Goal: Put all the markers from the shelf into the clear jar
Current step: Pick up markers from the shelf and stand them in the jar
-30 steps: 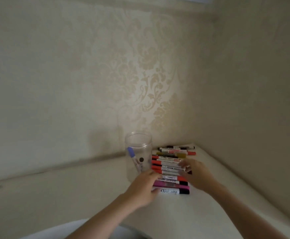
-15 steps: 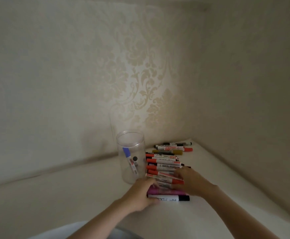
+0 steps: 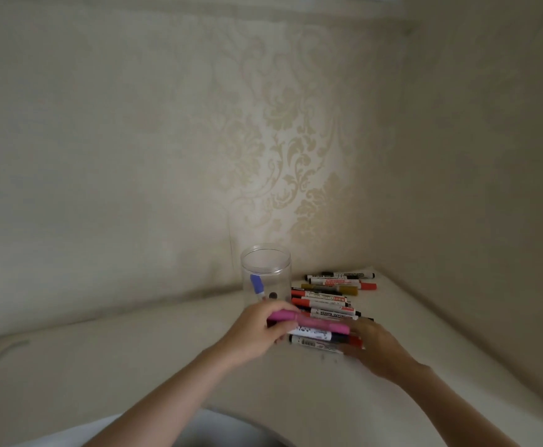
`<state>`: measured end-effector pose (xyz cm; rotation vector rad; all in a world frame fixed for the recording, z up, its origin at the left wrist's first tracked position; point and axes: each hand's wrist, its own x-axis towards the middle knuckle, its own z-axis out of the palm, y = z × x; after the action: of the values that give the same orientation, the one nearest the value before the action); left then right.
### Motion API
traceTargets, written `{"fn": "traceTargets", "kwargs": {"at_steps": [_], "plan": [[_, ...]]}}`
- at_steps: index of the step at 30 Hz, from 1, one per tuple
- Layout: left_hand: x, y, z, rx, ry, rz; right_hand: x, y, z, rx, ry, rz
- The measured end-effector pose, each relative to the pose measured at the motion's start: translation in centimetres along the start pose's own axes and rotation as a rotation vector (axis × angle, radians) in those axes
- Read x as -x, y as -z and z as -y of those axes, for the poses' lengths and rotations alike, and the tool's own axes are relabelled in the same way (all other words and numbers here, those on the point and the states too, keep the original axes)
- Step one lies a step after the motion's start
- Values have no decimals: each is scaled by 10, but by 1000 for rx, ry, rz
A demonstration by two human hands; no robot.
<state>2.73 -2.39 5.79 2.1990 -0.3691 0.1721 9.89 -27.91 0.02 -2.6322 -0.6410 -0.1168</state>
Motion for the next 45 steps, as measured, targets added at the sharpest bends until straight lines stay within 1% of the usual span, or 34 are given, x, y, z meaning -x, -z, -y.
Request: {"fn": "traceTargets", "kwargs": {"at_steps": [2, 5, 7, 9, 11, 13, 15, 17, 20, 23, 24, 25, 26, 27, 28, 29, 30, 31, 33, 34, 35, 37, 39, 42, 45], "plan": [[-7, 21, -21, -7, -57, -74, 5, -3, 4, 10, -6, -40], [-19, 60, -53, -47, -140, -249, 13, -8, 10, 62, -6, -108], [-26, 90, -68, -78, -154, -345, 17, -11, 14, 22, -5, -129], [-28, 117, -76, -129, -163, -410, 19, -14, 15, -34, 11, -146], [-28, 138, -78, -238, -174, -428, 22, -17, 14, -72, 7, -178], [-31, 151, -75, -384, -160, -386, 24, -21, 13, -85, 17, -208], [-37, 153, -71, -460, -116, -268, 23, -23, 11, -62, 77, -201], [-47, 146, -68, -460, -63, -135, 22, -24, 9, -5, 152, -156], [-65, 127, -60, -528, -1, -17, 22, -19, 7, 53, 190, -69], [-77, 110, -56, -600, 73, 117, 23, -12, 10, -35, 192, -50], [-79, 107, -56, -633, 92, 139, 23, -10, 10, -80, 189, -57], [-80, 103, -57, -682, 78, 107, 24, -8, 8, -119, 181, -65], [-79, 100, -60, -725, 26, 21, 24, -6, 6, -151, 164, -72], [-77, 94, -65, -718, -51, -90, 24, -3, 4, -175, 143, -77], [-72, 86, -72, -637, -124, -172, 24, -1, 2, -189, 119, -76], [-68, 77, -78, -523, -168, -180, 24, 2, 1, -202, 93, -66], [-63, 66, -82, -437, -188, -109, 23, 4, 0, -214, 64, -47], [-58, 54, -83, -407, -186, 11, 22, 7, 0, -232, 34, -24], [-48, 24, -75, -458, -142, 266, 20, 13, 6, -256, 0, 0], [-44, 9, -70, -510, -131, 347, 20, 15, 10, -259, -1, 3], [-40, -5, -63, -557, -135, 389, 21, 18, 14, -267, 2, 3], [-36, -28, -53, -587, -166, 387, 25, 22, 23, -302, 9, -10], [-35, -40, -50, -578, -197, 319, 28, 25, 29, -310, 3, -17], [-37, -44, -49, -559, -215, 235, 33, 32, 37, -311, -15, -35], [-34, -40, -50, -500, -244, 196, 36, 42, 46, -360, -17, -115]]}}
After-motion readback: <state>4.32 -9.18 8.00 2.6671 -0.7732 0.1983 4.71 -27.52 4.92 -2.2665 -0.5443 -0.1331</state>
